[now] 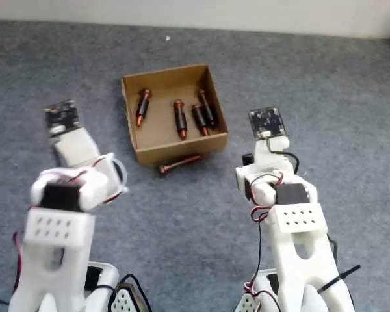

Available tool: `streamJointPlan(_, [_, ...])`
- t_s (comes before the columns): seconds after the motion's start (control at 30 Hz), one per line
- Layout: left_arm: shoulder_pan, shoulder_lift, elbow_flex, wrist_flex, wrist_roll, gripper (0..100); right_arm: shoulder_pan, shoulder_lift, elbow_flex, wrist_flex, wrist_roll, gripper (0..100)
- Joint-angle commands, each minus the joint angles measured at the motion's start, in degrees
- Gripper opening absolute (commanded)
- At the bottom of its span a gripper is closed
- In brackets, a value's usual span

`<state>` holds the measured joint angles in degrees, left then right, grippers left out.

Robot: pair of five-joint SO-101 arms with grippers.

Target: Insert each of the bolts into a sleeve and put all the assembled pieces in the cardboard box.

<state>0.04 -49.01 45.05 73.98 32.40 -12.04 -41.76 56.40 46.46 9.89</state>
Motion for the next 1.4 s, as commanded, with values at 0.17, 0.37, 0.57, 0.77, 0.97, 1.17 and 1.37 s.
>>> streamJointPlan(0.17, [16.0,20.4,-2.9,-14.6,21.9,15,6.5,-2.6,-0.5,-3.4,-3.2,0.5])
streamJointPlan(0.37, [14.8,33.6,-5.1,-23.0,24.4,21,8.6,-2.6,-0.5,-4.1,-3.4,0.5])
streamJointPlan(0.57, [11.3,46.4,-13.7,-24.3,24.4,21,8.6,-2.6,-0.5,-4.1,-3.4,0.5])
streamJointPlan(0.77, [12.0,54.1,-20.2,-24.2,27.9,21,8.6,-2.6,-0.5,-4.1,-3.3,0.5])
streamJointPlan(0.97, [13.8,59.8,-23.7,-24.2,31.6,21,8.6,-2.6,-0.5,-4.1,-3.3,0.5])
streamJointPlan(1.17, [13.8,66.8,-27.4,-23.6,32.1,21,8.6,-2.6,-0.5,-4.1,-3.2,0.5])
streamJointPlan(1.37, [16.0,67.1,-31.0,-12.8,31.7,21,8.6,-2.6,-0.5,-4.1,-3.2,0.5])
